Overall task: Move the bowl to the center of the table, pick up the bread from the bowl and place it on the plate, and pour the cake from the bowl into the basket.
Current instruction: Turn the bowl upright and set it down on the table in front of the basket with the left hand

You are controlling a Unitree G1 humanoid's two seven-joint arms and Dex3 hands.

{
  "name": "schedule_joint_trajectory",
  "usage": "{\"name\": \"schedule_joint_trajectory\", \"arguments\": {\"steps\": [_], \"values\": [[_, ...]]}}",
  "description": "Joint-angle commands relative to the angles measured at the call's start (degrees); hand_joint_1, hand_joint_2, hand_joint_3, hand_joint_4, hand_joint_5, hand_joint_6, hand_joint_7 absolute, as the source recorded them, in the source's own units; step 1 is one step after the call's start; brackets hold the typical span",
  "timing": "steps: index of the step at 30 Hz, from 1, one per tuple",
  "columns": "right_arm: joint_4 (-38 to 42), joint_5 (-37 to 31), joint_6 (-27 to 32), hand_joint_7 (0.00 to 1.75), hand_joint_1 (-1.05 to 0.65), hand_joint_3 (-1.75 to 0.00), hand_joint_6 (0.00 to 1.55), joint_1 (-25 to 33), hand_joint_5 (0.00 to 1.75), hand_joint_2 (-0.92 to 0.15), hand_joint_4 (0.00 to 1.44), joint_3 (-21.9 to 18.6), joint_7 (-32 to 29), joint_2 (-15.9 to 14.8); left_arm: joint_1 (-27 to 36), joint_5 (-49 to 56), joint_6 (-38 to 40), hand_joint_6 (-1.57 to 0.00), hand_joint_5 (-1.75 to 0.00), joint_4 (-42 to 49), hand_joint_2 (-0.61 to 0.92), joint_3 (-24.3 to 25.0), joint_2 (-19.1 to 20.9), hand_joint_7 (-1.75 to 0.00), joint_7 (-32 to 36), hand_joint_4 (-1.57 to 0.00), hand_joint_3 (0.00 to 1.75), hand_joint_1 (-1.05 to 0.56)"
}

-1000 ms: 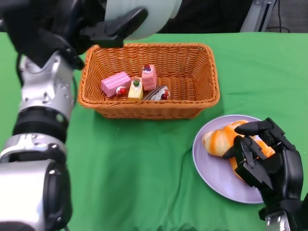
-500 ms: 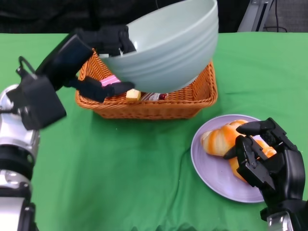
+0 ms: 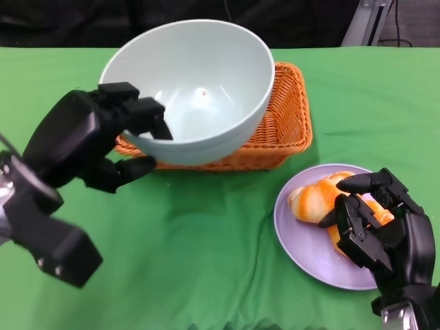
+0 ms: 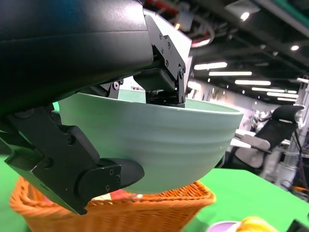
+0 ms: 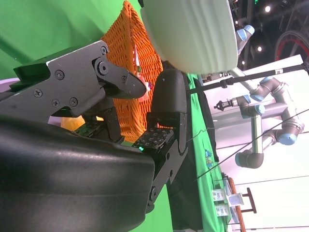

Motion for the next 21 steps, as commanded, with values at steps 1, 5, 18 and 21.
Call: {"name": "schedule_joint_trajectory", "arguments": {"steps": [1,5,18,21], "values": [[-1.1,-0.1,-0.3,1.2,-0.1,-0.89,0.7,0.6,1.59,-0.66,0.74,-0.2,-0.2,-0.5,2.0,8.3,1.1,-0.71,-1.74,-2.5,0.49,-4.5,4.3,-1.45,15.3,-0.68,1.15,-0.07],[-1.8,0.1,0.4,1.19,-0.1,-0.9,0.7,0.8,1.6,-0.65,0.74,-0.2,-0.3,-0.7,3.1,15.7,3.4,-0.68,-1.75,-2.9,0.48,-10.4,7.1,-1.5,30.9,-0.69,1.14,-0.04],[-5.6,1.3,4.0,1.19,-0.07,-0.84,0.7,2.5,1.61,-0.68,0.71,-0.3,0.0,-0.7,5.9,25.8,13.2,-0.64,-1.74,1.5,0.36,-31.2,11.9,-1.67,60.4,-0.73,1.24,-0.01],[-5.9,1.2,4.2,1.18,-0.07,-0.85,0.7,2.7,1.59,-0.67,0.72,-0.3,0.1,-0.8,6.8,25.6,13.7,-0.66,-1.74,2.4,0.38,-34.2,12.3,-1.63,61.9,-0.73,1.21,0.0]]}}
